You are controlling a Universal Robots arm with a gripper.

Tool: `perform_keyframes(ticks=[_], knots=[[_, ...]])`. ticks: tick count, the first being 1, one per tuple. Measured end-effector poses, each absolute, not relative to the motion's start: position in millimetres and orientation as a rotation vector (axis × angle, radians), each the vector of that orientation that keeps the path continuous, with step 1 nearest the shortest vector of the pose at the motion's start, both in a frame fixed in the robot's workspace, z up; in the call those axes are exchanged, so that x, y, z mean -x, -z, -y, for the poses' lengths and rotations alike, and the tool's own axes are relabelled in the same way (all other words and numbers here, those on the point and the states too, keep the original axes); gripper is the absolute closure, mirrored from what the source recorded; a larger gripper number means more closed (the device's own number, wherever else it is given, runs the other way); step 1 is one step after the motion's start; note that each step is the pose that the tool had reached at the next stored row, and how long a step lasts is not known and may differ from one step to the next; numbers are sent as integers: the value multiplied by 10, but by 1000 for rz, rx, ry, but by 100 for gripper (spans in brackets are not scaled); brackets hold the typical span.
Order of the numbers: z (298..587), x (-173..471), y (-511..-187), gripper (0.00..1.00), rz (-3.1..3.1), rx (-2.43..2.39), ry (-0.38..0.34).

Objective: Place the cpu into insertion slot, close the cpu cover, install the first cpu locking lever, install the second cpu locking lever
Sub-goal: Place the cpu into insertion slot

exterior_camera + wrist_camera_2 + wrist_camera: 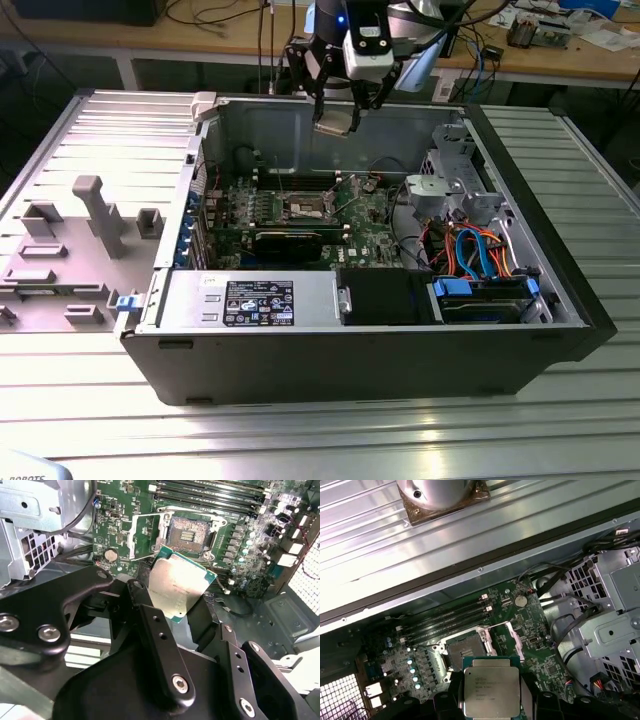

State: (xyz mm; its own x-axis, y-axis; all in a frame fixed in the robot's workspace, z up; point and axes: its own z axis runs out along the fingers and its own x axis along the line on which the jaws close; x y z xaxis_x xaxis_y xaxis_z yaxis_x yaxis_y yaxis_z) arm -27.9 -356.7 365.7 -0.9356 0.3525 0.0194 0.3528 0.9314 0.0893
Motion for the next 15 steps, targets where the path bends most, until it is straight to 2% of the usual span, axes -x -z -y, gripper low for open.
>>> perform_keyframes(ticks=[15], knots=[[3566,280,-3646,46,3058,712,144]])
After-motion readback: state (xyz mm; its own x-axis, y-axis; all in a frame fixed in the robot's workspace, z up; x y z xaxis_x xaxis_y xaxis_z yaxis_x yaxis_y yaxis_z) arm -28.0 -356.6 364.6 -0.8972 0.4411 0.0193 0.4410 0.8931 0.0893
